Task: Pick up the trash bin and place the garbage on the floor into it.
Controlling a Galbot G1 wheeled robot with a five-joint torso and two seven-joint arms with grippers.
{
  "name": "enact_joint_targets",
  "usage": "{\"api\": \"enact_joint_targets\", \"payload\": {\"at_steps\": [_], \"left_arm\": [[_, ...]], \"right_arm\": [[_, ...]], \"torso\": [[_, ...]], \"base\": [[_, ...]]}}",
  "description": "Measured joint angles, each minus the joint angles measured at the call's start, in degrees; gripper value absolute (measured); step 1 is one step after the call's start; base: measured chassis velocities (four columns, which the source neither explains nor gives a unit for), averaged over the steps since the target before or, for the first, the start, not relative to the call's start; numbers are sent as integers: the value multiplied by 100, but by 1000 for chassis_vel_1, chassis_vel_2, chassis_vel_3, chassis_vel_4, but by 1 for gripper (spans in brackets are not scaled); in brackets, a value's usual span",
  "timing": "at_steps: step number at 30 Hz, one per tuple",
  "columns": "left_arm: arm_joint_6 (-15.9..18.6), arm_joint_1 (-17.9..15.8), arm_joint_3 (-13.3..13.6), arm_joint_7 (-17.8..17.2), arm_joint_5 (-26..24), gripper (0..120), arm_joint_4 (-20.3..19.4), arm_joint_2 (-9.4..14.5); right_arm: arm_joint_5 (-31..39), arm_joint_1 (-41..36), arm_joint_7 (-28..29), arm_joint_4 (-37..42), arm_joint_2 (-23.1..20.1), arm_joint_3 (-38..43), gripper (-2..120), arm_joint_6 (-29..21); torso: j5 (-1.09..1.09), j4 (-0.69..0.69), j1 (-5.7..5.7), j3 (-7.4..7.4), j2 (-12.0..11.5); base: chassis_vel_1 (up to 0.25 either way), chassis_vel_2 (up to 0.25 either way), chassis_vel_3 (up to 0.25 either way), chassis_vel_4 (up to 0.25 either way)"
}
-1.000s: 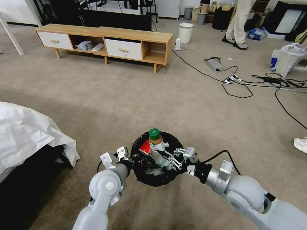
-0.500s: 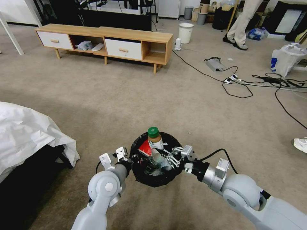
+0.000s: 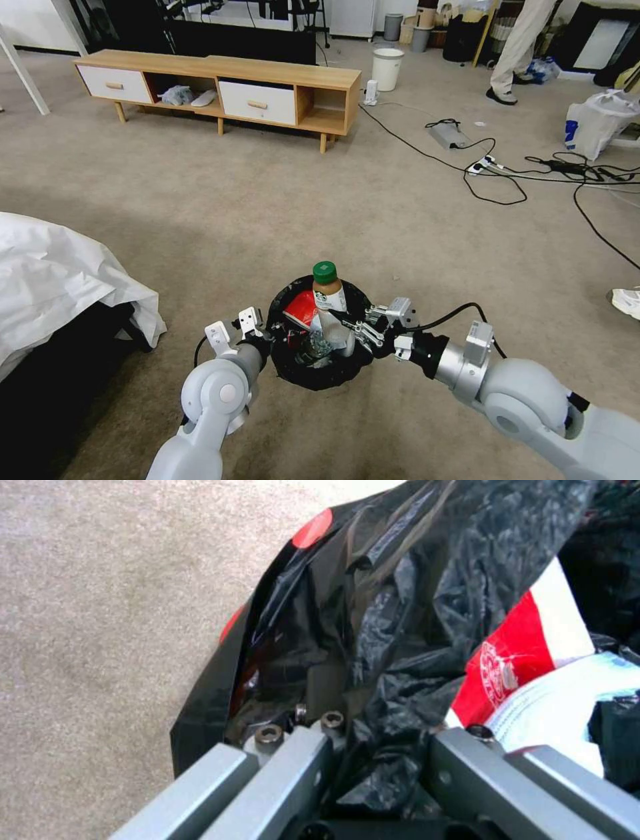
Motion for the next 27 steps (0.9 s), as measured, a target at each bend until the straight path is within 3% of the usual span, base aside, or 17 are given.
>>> {"api": "enact_joint_targets", "payload": {"at_steps": [9, 27], "left_arm": [[-3, 13, 11, 14, -19, 0, -76, -37], [6, 101, 34, -4, -108, 0, -207, -8]], "right_arm": [[230, 81, 35, -34, -62, -36, 15, -52], [110, 228, 79, -493, 238, -343, 15, -5]], "torso": [[0, 1, 0, 0, 0], [0, 1, 0, 0, 0]], "base": [[0, 0, 0, 0], [0, 0, 0, 0]]}}
